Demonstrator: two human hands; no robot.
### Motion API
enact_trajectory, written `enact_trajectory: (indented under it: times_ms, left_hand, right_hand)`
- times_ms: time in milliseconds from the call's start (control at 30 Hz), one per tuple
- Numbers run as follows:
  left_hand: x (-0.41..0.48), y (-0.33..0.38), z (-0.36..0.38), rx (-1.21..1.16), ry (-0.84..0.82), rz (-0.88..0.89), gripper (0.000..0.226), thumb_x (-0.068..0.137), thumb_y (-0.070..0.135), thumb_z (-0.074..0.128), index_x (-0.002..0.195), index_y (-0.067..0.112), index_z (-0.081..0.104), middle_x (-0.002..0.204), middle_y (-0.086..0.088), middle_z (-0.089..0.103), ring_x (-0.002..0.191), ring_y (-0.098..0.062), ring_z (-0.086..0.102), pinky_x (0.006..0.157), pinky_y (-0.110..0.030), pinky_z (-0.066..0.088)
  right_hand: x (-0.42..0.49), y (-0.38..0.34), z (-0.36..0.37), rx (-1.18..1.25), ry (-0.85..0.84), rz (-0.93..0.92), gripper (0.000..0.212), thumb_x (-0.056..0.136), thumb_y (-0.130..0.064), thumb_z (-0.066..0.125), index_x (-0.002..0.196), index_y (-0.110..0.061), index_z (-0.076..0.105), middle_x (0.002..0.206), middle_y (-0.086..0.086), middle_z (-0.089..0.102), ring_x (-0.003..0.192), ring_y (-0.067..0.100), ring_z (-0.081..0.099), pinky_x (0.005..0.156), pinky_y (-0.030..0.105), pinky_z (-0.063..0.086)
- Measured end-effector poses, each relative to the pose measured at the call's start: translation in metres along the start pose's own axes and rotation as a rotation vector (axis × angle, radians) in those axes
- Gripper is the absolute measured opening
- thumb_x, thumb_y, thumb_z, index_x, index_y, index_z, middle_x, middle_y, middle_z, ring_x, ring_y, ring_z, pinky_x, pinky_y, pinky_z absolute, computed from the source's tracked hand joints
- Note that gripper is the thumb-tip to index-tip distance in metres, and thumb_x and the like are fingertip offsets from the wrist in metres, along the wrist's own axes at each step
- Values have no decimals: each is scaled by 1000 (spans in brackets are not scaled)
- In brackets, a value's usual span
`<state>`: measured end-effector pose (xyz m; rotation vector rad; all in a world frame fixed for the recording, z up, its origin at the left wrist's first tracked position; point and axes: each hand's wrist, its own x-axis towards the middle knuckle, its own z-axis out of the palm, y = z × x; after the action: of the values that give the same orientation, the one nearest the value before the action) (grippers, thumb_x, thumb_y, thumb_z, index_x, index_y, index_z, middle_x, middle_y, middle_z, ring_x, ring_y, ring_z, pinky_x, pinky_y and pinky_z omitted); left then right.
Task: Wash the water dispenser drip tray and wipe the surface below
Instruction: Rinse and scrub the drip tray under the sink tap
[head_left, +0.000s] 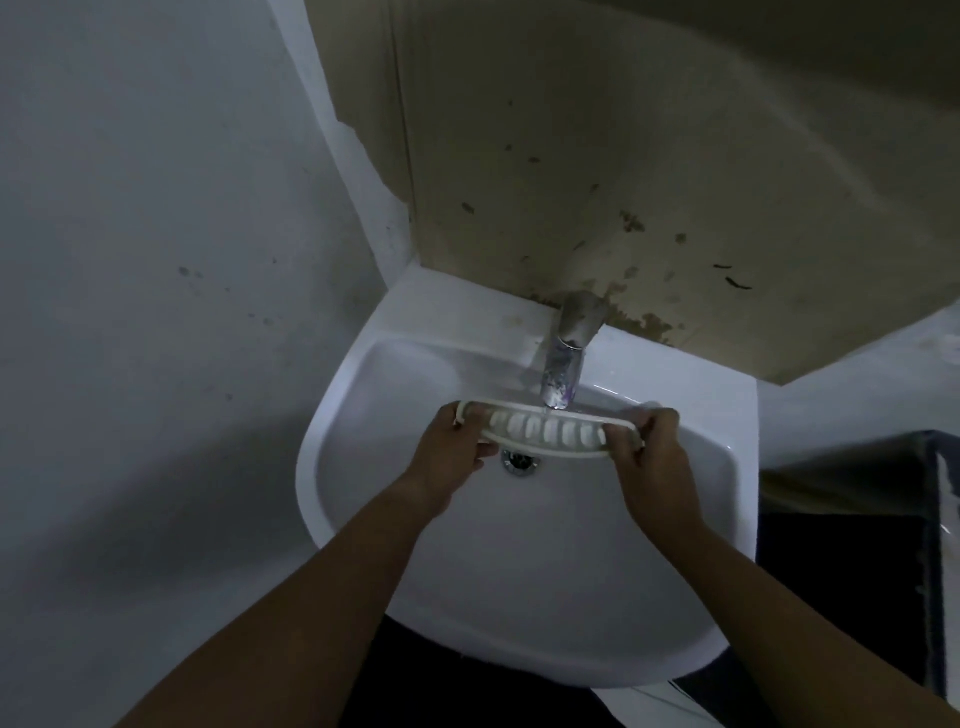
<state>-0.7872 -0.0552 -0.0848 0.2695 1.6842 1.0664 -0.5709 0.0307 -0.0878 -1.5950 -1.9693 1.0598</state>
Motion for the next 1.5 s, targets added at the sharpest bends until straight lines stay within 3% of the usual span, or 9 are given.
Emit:
enact_trajectory:
  times_ms: [100, 200, 400, 567, 767, 900, 1000, 1300, 1500]
  left_hand:
    - [3, -1, 14, -26, 54, 7, 34, 104, 26, 37, 125, 3, 53, 118, -20, 63, 93, -27, 65, 47, -12, 47]
    - [7, -1, 13, -52, 92, -34, 36, 105, 24, 33, 128, 3, 50, 126, -21, 59, 101, -29, 62, 42, -9, 44]
    - [12, -3, -13, -85, 82, -117, 40, 103, 37, 29, 132, 18, 49, 128, -8, 60, 105, -19, 65, 69, -30, 48]
    - [13, 4, -22, -167, 59, -156, 37, 102, 32, 32, 128, 14, 52, 120, -11, 61, 102, -23, 64, 75, -37, 55]
    - [13, 9, -13, -167, 91, -179, 31, 101, 29, 32, 121, 15, 51, 109, -11, 58, 87, -21, 61, 74, -36, 54]
    - [17, 6, -9, -138, 99, -135, 42, 95, 24, 55, 133, 15, 38, 124, -13, 54, 93, -24, 61, 65, -32, 56]
    - [15, 3, -2, -233, 145, -172, 58, 90, 10, 61, 136, 18, 26, 122, -14, 48, 78, -17, 56, 71, -35, 56]
    - [13, -5, 27, -269, 194, -118, 34, 92, 4, 52, 119, 14, 34, 116, -14, 50, 96, -27, 59, 66, -37, 58]
    - [23, -1, 38, -156, 28, -83, 43, 89, 8, 55, 128, 12, 39, 123, -21, 58, 104, -33, 65, 72, -41, 61]
  right_hand:
    - [-4, 12, -8, -151, -40, -93, 7, 99, -32, 53, 99, -29, 46, 87, -5, 65, 74, 14, 62, 62, 30, 46]
    - [-3, 20, -9, -242, -104, -170, 26, 97, -34, 57, 121, -24, 58, 114, 1, 68, 95, 19, 67, 79, 34, 54]
    - [0, 1, 1, -372, -139, -312, 42, 86, -28, 70, 123, -18, 51, 123, 4, 60, 102, 25, 62, 76, 39, 55]
    - [2, -7, 5, -323, -141, -320, 45, 86, -22, 71, 126, -17, 49, 124, 3, 59, 104, 24, 61, 81, 39, 55]
    - [2, -5, 8, -390, -231, -411, 44, 85, -14, 69, 124, -20, 52, 151, 3, 39, 130, 26, 50, 92, 40, 54]
    - [-4, 4, 5, -327, -287, -440, 36, 82, -21, 75, 114, -21, 56, 128, -2, 55, 106, 23, 62, 80, 38, 55]
    - [-4, 6, 4, -356, -289, -429, 32, 78, -23, 79, 103, -18, 60, 114, -2, 59, 95, 23, 64, 71, 37, 55]
    - [3, -8, 8, -534, -224, -553, 46, 67, -12, 79, 109, -12, 61, 129, 15, 61, 120, 35, 56, 100, 44, 48]
    - [8, -11, 14, -567, -331, -550, 48, 71, -19, 78, 114, -18, 57, 134, 6, 58, 119, 28, 56, 95, 40, 47]
